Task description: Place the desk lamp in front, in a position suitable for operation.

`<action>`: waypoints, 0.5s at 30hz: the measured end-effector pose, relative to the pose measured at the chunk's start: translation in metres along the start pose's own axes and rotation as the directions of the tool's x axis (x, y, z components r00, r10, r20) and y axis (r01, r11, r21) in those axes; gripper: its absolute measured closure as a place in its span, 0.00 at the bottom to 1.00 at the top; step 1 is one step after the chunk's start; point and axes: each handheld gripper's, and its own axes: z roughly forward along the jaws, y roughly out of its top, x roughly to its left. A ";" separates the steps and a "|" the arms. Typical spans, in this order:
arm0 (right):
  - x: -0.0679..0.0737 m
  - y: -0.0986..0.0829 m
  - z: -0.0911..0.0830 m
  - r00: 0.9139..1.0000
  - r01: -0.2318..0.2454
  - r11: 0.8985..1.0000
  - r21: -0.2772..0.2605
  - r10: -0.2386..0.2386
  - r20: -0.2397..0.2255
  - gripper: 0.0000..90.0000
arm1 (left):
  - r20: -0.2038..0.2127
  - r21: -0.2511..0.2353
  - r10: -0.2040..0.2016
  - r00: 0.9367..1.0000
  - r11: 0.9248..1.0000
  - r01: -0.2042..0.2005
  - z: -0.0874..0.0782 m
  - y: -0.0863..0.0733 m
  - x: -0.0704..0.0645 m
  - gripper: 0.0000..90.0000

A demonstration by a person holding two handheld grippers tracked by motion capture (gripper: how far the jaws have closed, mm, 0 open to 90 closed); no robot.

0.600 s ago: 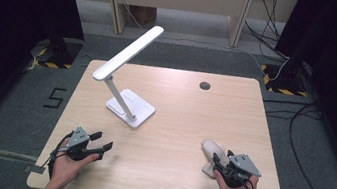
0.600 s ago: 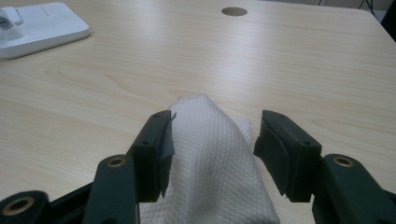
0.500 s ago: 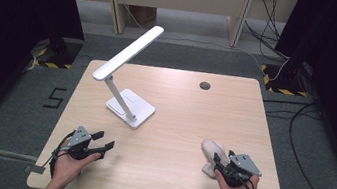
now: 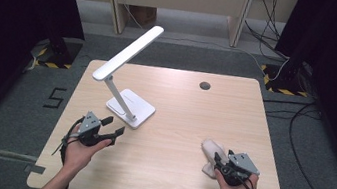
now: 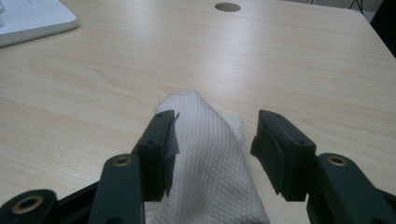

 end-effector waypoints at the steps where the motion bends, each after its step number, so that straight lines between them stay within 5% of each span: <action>1: 0.000 0.000 0.000 1.000 -0.001 1.000 -0.001 0.001 0.001 0.54 | -0.018 0.000 0.000 1.000 1.000 0.000 0.003 0.005 0.001 0.39; 7: 0.000 -0.001 0.000 1.000 0.004 1.000 0.011 -0.003 -0.010 0.53 | -0.079 -0.011 -0.030 0.996 1.000 0.029 0.020 0.022 0.007 0.37; 15: 0.001 -0.001 -0.001 1.000 0.006 1.000 0.003 -0.006 -0.009 0.53 | -0.109 0.006 -0.038 0.993 0.999 0.039 0.037 0.033 0.008 0.40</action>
